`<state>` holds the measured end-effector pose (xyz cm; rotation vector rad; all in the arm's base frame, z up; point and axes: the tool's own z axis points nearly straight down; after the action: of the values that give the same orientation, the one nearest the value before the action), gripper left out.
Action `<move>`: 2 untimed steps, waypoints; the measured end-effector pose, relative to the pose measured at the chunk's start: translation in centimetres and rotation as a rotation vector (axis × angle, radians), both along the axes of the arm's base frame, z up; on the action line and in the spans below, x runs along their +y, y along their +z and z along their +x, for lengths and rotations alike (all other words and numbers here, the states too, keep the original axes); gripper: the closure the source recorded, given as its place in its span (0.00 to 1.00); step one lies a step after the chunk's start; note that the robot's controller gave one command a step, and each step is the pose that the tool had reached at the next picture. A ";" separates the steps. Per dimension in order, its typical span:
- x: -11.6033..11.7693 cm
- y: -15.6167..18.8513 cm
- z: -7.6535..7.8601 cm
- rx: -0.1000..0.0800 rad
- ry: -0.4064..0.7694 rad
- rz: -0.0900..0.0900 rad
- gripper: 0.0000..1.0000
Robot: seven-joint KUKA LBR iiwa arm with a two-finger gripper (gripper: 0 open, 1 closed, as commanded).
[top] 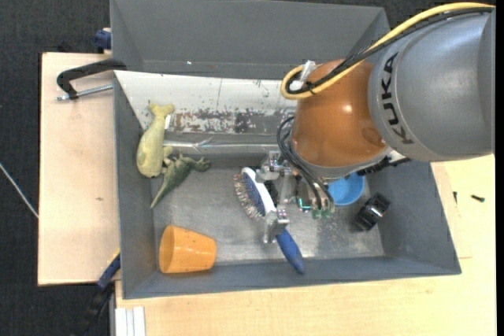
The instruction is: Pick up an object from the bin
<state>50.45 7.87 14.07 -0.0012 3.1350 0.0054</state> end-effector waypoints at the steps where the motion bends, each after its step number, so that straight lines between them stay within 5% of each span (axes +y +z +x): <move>1: -3.1 -1.7 1.0 -0.020 -0.057 -0.001 0.00; 2: -2.9 -6.6 0.7 0.004 -0.373 0.000 0.00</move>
Offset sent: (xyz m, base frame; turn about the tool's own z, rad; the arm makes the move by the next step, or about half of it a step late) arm 0.0019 -0.0301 -0.0226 0.0494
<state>51.18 5.00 7.48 0.5806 3.0847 0.0039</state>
